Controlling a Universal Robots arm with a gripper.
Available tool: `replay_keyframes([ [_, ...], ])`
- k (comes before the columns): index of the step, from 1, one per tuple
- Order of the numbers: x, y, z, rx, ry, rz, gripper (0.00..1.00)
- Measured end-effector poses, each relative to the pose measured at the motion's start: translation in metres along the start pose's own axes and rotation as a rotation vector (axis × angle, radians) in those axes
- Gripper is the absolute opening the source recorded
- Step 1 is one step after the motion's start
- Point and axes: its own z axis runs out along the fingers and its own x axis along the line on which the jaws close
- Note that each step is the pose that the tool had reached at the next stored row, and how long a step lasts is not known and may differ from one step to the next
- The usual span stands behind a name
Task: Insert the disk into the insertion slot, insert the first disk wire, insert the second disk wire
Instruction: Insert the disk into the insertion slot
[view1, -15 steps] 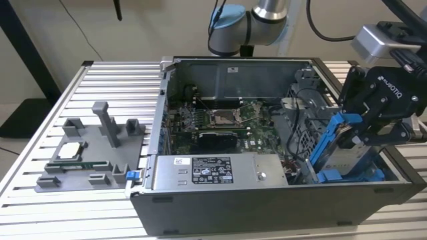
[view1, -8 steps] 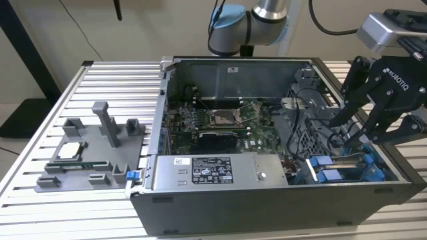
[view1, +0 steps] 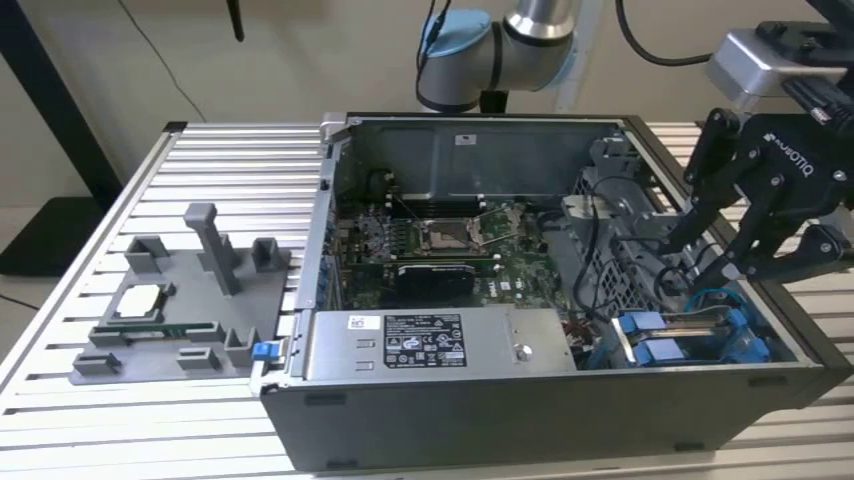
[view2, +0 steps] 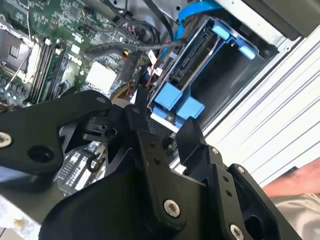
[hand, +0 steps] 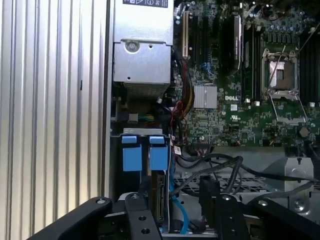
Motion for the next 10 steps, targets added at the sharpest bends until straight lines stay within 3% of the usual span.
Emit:
replay_keyframes([
  [7, -0.0171, 0.0052, 0.0043, 0.0481, -0.0026, -0.006, 1.0],
  [10, -0.0244, 0.0069, 0.0071, 0.0624, -0.0026, -0.007, 1.0],
])
